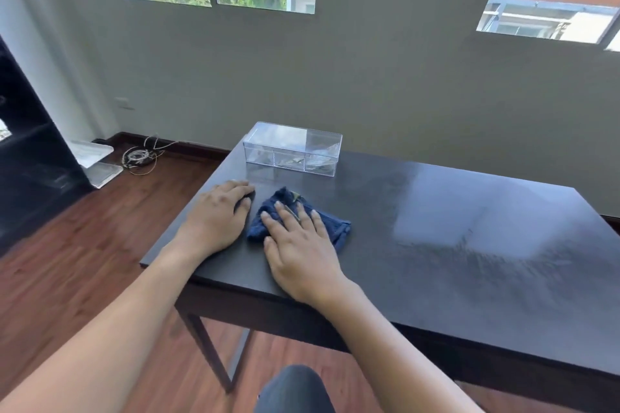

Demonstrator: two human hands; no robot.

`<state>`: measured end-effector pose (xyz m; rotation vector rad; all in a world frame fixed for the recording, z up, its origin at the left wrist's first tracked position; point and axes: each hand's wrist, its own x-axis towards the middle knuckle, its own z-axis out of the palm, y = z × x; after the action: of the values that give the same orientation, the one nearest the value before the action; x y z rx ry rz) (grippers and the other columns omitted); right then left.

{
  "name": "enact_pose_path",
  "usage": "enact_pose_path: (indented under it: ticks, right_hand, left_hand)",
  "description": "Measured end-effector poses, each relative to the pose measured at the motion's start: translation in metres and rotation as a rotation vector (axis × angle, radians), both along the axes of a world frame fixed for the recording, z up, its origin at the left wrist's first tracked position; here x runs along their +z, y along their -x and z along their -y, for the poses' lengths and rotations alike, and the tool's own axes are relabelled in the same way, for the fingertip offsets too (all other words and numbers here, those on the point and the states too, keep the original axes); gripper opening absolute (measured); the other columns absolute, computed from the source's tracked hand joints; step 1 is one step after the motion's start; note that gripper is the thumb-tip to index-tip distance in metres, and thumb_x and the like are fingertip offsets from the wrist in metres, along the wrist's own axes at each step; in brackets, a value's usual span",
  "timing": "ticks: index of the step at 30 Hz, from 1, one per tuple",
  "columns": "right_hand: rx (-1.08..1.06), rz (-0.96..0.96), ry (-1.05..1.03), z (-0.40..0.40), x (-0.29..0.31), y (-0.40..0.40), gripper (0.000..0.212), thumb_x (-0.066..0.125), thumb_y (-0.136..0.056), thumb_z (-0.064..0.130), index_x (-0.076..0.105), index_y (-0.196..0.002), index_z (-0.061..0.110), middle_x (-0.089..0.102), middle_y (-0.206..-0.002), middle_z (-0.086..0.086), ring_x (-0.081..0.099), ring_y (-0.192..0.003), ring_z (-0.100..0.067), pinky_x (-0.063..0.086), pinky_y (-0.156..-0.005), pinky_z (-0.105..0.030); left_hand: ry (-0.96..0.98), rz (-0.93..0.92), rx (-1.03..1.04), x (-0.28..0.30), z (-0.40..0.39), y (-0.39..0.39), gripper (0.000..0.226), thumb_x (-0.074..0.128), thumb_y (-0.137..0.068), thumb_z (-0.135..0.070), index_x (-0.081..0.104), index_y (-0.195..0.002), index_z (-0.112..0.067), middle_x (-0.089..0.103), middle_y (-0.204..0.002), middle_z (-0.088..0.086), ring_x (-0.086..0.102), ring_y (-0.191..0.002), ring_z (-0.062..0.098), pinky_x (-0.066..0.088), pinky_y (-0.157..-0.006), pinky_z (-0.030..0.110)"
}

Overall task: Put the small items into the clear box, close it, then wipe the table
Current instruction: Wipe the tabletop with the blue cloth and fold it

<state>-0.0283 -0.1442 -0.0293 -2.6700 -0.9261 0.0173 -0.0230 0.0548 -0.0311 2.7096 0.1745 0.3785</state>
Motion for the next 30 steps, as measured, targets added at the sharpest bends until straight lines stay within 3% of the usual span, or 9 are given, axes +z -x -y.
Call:
enact_pose_path:
  ticks: [6, 10, 12, 15, 19, 22, 25, 30]
  right_hand:
    - [0.188, 0.026, -0.020, 0.066, 0.004, 0.044, 0.051, 0.028, -0.107, 0.041, 0.027, -0.158, 0.043, 0.014, -0.169, 0.020, -0.003, -0.157, -0.003, 0.000, -0.128, -0.033]
    - [0.065, 0.020, 0.034, 0.132, 0.007, 0.039, 0.051, 0.025, -0.106, 0.046, 0.021, -0.156, 0.052, 0.005, -0.165, 0.034, -0.011, -0.152, 0.010, -0.004, -0.126, -0.026]
    - [-0.056, -0.005, 0.019, 0.142, 0.006, 0.021, 0.054, 0.022, -0.102, 0.048, 0.024, -0.156, 0.051, 0.007, -0.166, 0.031, -0.009, -0.153, 0.008, -0.004, -0.127, -0.028]
    - [-0.202, -0.007, -0.002, 0.117, 0.002, 0.005, 0.056, 0.023, -0.103, 0.044, 0.027, -0.158, 0.042, 0.012, -0.170, 0.018, 0.000, -0.158, -0.009, -0.005, -0.128, -0.035]
    - [-0.233, 0.026, 0.004, 0.085, -0.001, 0.022, 0.055, 0.027, -0.107, 0.035, 0.022, -0.162, 0.032, 0.011, -0.172, 0.006, 0.004, -0.159, -0.023, -0.002, -0.129, -0.041]
    - [-0.209, 0.027, -0.030, 0.104, 0.000, 0.034, 0.054, 0.029, -0.106, 0.035, 0.026, -0.160, 0.034, 0.015, -0.171, 0.008, 0.006, -0.159, -0.018, 0.000, -0.129, -0.039]
    - [-0.229, 0.004, -0.061, 0.144, 0.001, 0.042, 0.053, 0.029, -0.106, 0.036, 0.027, -0.159, 0.038, 0.015, -0.170, 0.013, 0.002, -0.159, -0.011, -0.001, -0.129, -0.036]
    - [-0.452, -0.024, -0.049, 0.254, 0.000, 0.035, 0.052, 0.030, -0.107, 0.038, 0.025, -0.159, 0.043, 0.012, -0.169, 0.020, 0.001, -0.157, -0.004, -0.003, -0.129, -0.034]
  left_hand:
    - [0.017, 0.009, -0.007, 0.000, -0.003, 0.004, 0.046, 0.042, -0.095, -0.034, 0.066, -0.130, -0.016, 0.062, -0.140, 0.003, 0.055, -0.131, 0.026, 0.039, -0.113, 0.043]
    - [0.010, 0.015, -0.009, -0.002, 0.000, 0.004, 0.038, 0.048, -0.099, -0.027, 0.066, -0.131, -0.018, 0.061, -0.141, 0.001, 0.055, -0.130, 0.025, 0.040, -0.112, 0.047]
    - [0.019, 0.029, -0.038, -0.001, 0.005, 0.004, 0.034, 0.051, -0.099, -0.025, 0.068, -0.129, -0.019, 0.062, -0.139, 0.001, 0.056, -0.129, 0.025, 0.042, -0.110, 0.047]
    - [0.040, 0.028, -0.110, 0.002, 0.025, 0.005, 0.034, 0.055, -0.100, -0.027, 0.067, -0.131, -0.020, 0.063, -0.138, -0.002, 0.056, -0.128, 0.021, 0.040, -0.111, 0.038]
    - [0.052, 0.021, -0.202, 0.004, 0.070, -0.002, 0.039, 0.054, -0.102, -0.027, 0.061, -0.138, -0.017, 0.059, -0.143, -0.002, 0.054, -0.130, 0.020, 0.036, -0.112, 0.030]
    - [0.069, 0.031, -0.231, 0.004, 0.098, -0.015, 0.040, 0.051, -0.103, -0.025, 0.058, -0.141, -0.013, 0.057, -0.145, 0.001, 0.052, -0.133, 0.021, 0.032, -0.110, 0.024]
    - [0.063, 0.031, -0.270, 0.003, 0.127, -0.029, 0.042, 0.051, -0.103, -0.027, 0.057, -0.141, -0.013, 0.057, -0.145, 0.001, 0.051, -0.134, 0.023, 0.034, -0.112, 0.030]
    - [0.032, 0.013, -0.345, -0.001, 0.176, -0.046, 0.045, 0.053, -0.101, -0.032, 0.056, -0.142, -0.015, 0.056, -0.146, 0.000, 0.051, -0.134, 0.023, 0.034, -0.112, 0.032]
